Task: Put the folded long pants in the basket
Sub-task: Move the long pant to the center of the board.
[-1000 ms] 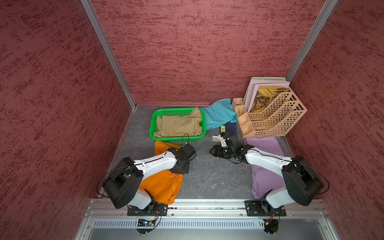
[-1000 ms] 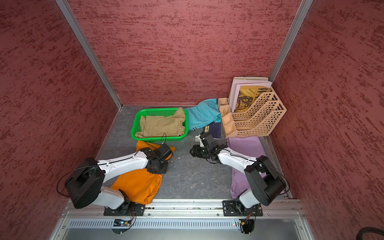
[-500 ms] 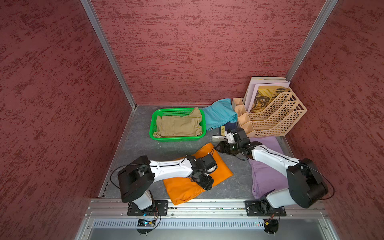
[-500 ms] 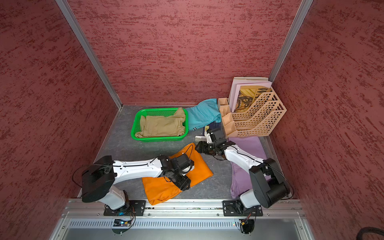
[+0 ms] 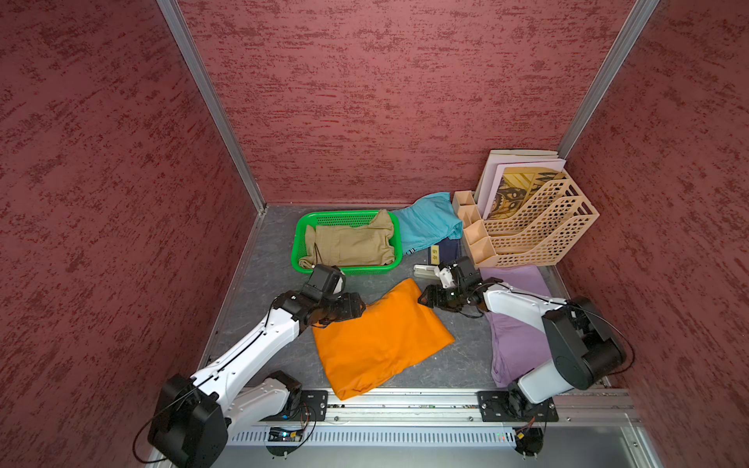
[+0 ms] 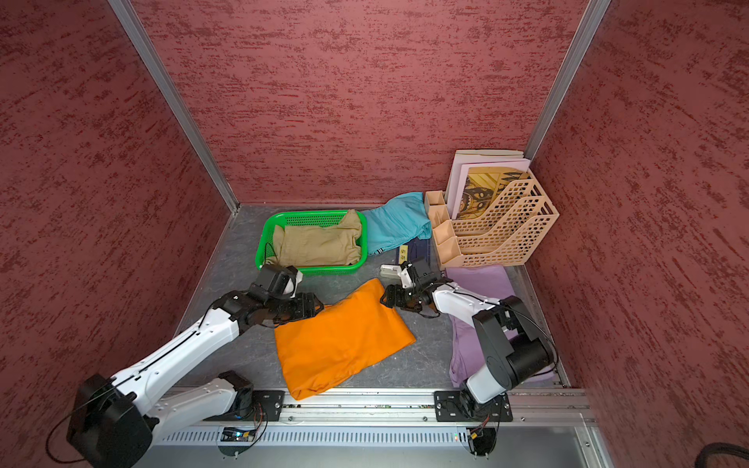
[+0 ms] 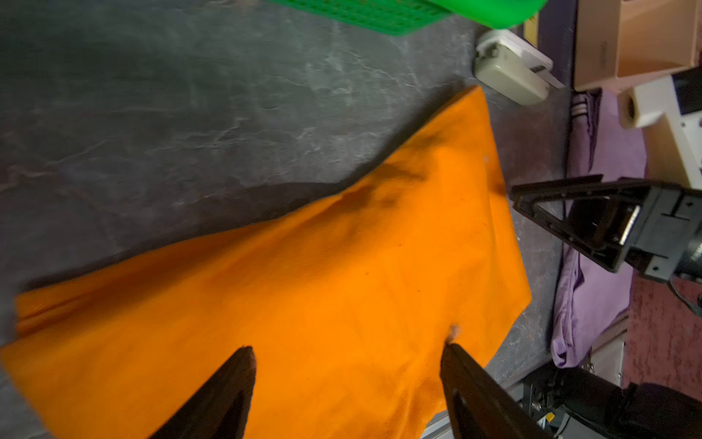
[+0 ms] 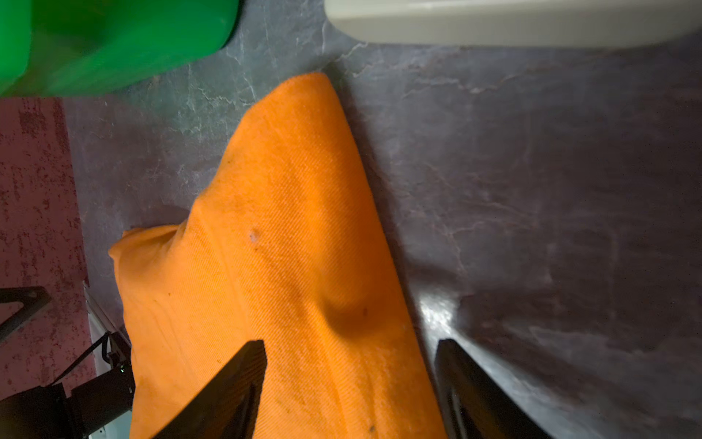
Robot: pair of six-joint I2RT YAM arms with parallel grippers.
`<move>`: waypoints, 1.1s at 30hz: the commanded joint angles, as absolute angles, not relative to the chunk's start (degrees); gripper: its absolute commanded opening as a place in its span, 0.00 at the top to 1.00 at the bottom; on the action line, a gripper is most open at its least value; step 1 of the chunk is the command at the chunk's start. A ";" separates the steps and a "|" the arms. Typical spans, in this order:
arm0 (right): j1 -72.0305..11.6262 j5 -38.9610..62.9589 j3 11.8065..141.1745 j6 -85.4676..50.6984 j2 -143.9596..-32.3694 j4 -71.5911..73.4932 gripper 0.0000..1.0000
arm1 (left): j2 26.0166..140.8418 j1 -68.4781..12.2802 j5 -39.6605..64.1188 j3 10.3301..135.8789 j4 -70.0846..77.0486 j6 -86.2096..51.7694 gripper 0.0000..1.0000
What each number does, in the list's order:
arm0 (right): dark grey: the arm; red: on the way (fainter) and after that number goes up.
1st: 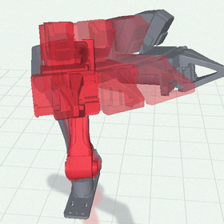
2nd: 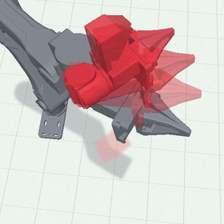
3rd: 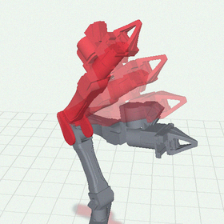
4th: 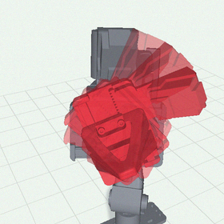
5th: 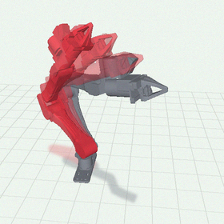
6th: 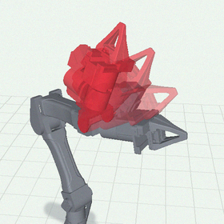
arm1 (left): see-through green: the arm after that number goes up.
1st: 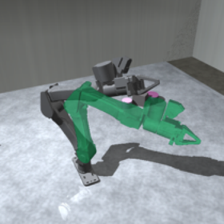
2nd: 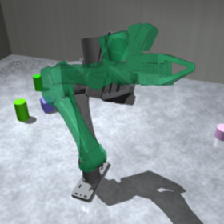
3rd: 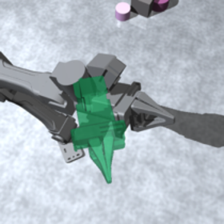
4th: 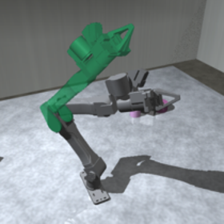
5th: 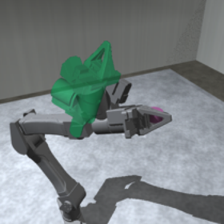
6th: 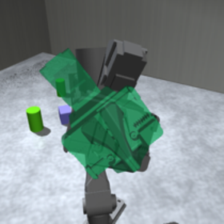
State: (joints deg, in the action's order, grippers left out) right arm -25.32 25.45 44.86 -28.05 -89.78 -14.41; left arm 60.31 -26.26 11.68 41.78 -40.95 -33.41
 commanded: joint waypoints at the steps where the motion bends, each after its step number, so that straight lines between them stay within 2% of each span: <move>1: -25.21 26.60 44.25 -25.94 -91.29 -13.47 0.23 | 58.64 -25.61 6.97 40.88 -47.17 -38.59 0.20; 7: -25.22 29.37 45.01 -26.02 -94.53 -12.65 0.27 | 57.03 -24.81 5.25 38.64 -48.34 -41.54 0.22; 10: -25.22 28.40 46.07 -25.93 -95.86 -13.57 0.30 | 55.69 -24.79 0.21 37.82 -50.31 -43.79 0.23; 12: -25.29 27.87 46.58 -26.02 -96.70 -13.78 0.39 | 54.97 -24.25 -1.58 37.14 -50.02 -45.10 0.23; 14: -25.23 26.89 47.11 -26.36 -97.12 -13.85 0.54 | 54.59 -22.82 -2.29 36.63 -49.77 -45.68 0.23; 19: -24.23 24.36 46.17 -26.85 -95.50 -12.74 0.82 | 53.26 -17.54 -2.13 36.16 -48.97 -44.85 0.23; 24: -19.99 21.10 44.55 -28.74 -93.07 -13.37 0.98 | 50.64 -9.38 -0.09 35.40 -47.61 -44.09 0.24; 29: -14.13 22.77 43.30 -31.17 -90.98 -11.77 1.00 | 53.63 1.17 7.39 36.12 -45.70 -42.12 0.24; 33: -12.27 21.20 43.96 -32.97 -90.37 -12.90 1.00 | 56.75 3.26 15.76 36.04 -41.26 -39.41 0.25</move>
